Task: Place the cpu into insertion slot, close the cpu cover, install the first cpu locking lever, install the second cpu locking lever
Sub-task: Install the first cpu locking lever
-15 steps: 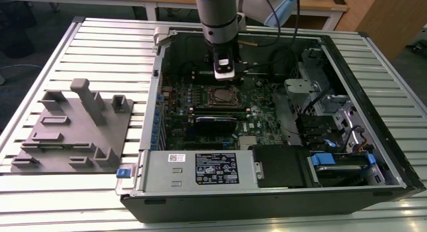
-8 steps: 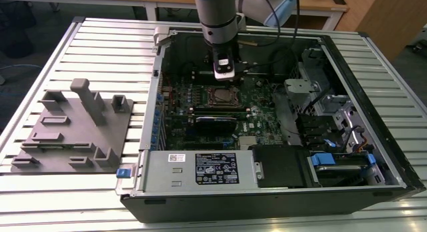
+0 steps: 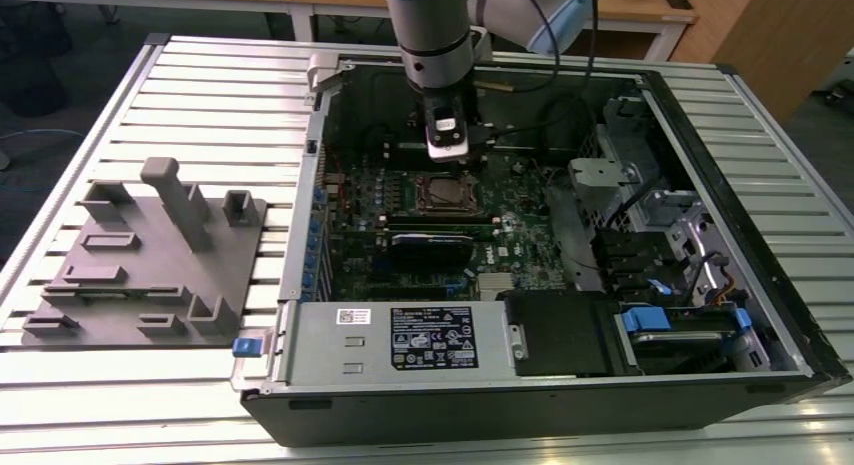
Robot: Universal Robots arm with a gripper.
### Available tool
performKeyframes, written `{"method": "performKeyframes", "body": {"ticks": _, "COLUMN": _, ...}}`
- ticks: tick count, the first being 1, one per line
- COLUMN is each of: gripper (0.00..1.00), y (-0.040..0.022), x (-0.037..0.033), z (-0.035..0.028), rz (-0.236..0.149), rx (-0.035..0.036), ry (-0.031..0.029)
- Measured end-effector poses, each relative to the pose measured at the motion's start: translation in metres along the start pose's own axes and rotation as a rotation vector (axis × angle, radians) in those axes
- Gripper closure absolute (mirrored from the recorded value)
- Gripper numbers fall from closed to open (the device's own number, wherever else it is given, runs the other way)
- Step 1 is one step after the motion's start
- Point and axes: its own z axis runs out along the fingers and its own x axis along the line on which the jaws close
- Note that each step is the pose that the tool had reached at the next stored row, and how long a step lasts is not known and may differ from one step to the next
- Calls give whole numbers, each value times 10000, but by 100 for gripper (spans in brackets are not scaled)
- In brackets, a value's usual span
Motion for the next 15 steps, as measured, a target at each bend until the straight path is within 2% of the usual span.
{"method": "performKeyframes", "body": {"ticks": 11, "gripper": 90, "y": 18, "x": -15, "z": -89, "rz": 5, "rx": -9, "ry": 5}}
{"method": "performKeyframes", "body": {"ticks": 15, "gripper": 90, "y": 9, "x": 1, "z": -97, "rz": 16, "rx": -48, "ry": 28}}
